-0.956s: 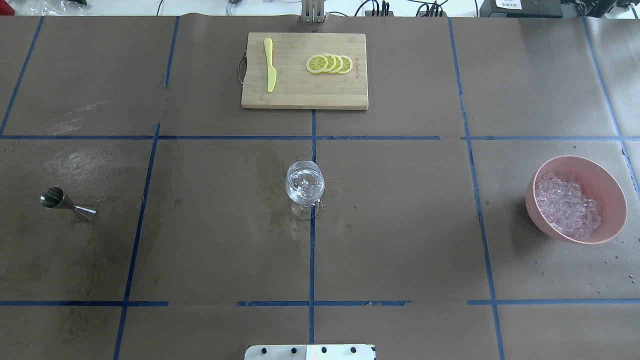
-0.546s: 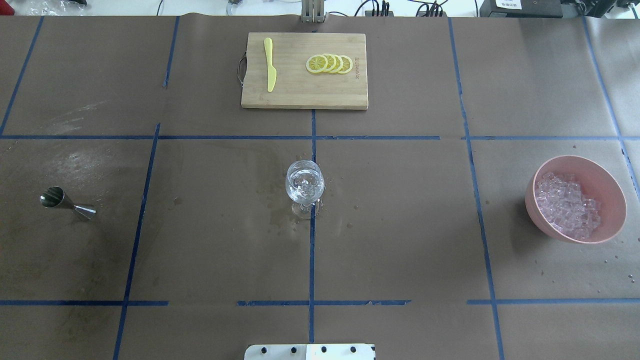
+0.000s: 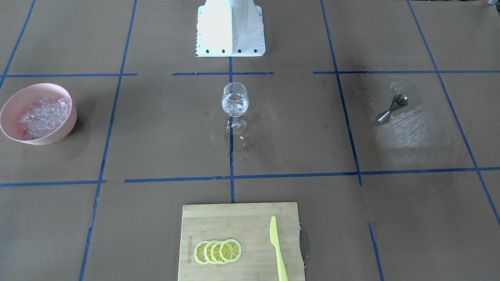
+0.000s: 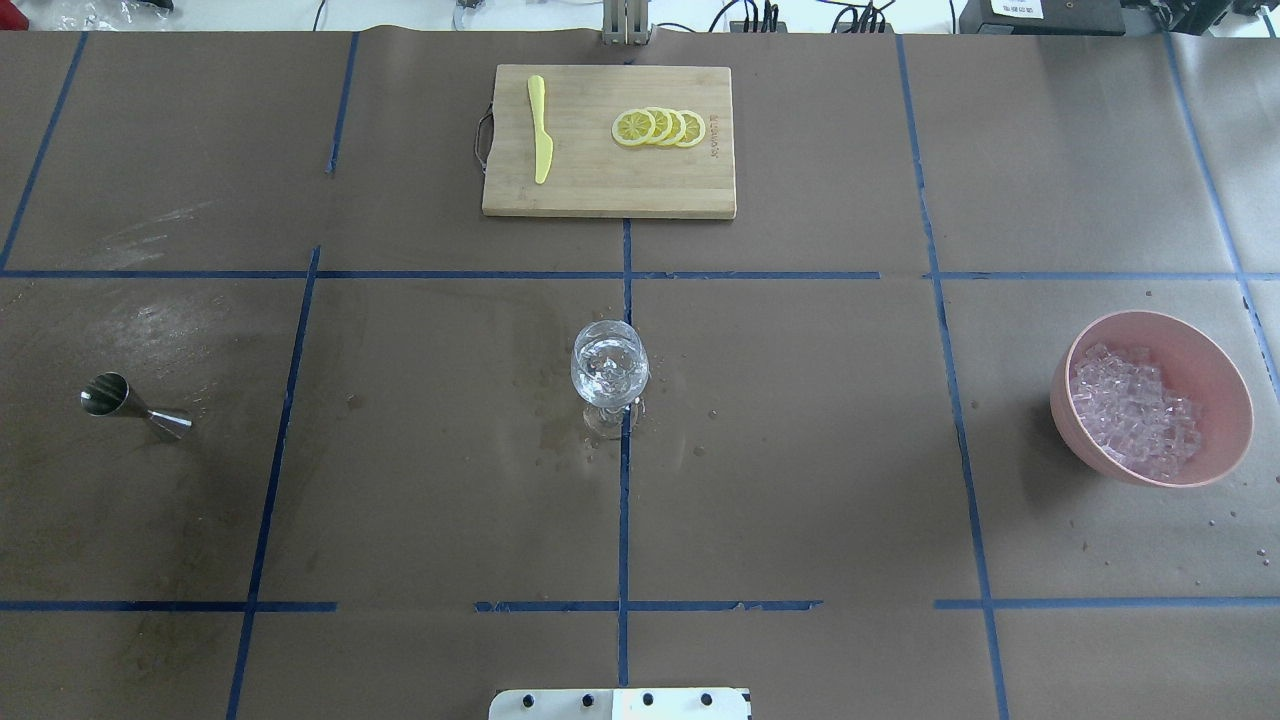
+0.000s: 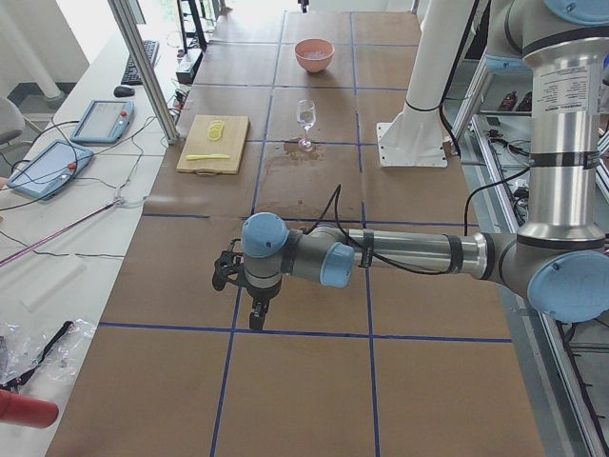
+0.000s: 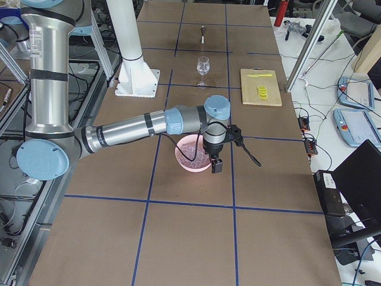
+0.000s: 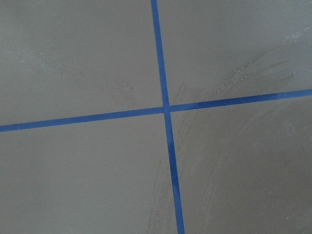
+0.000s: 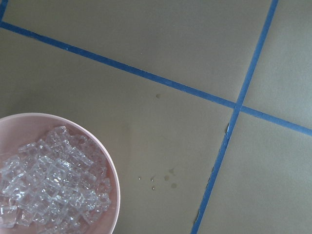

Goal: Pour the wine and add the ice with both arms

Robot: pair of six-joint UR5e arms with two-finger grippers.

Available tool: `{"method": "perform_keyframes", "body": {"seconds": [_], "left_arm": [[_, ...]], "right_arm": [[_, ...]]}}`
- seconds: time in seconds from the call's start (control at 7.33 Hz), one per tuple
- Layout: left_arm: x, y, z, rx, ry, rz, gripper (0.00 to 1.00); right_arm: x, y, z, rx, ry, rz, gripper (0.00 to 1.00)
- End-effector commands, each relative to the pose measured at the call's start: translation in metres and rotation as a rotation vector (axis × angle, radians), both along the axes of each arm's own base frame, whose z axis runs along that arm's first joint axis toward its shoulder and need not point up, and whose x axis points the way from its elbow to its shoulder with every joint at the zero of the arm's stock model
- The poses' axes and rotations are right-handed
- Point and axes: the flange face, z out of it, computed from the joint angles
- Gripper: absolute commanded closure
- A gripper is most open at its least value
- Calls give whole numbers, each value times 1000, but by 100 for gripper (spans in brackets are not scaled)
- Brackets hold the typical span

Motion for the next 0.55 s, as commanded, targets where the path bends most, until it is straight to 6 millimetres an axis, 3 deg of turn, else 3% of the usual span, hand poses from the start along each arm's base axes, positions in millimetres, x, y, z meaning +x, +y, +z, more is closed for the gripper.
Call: {"method": "perform_keyframes", "body": {"seconds": [0.0, 0.41], "left_arm": [[0, -4, -3, 4, 0, 1, 0], [4, 1, -42, 57, 93, 19, 0]], "right_arm": [[7, -7, -7, -20, -1, 16, 0], [6, -8, 3, -40, 2, 16, 0]]}}
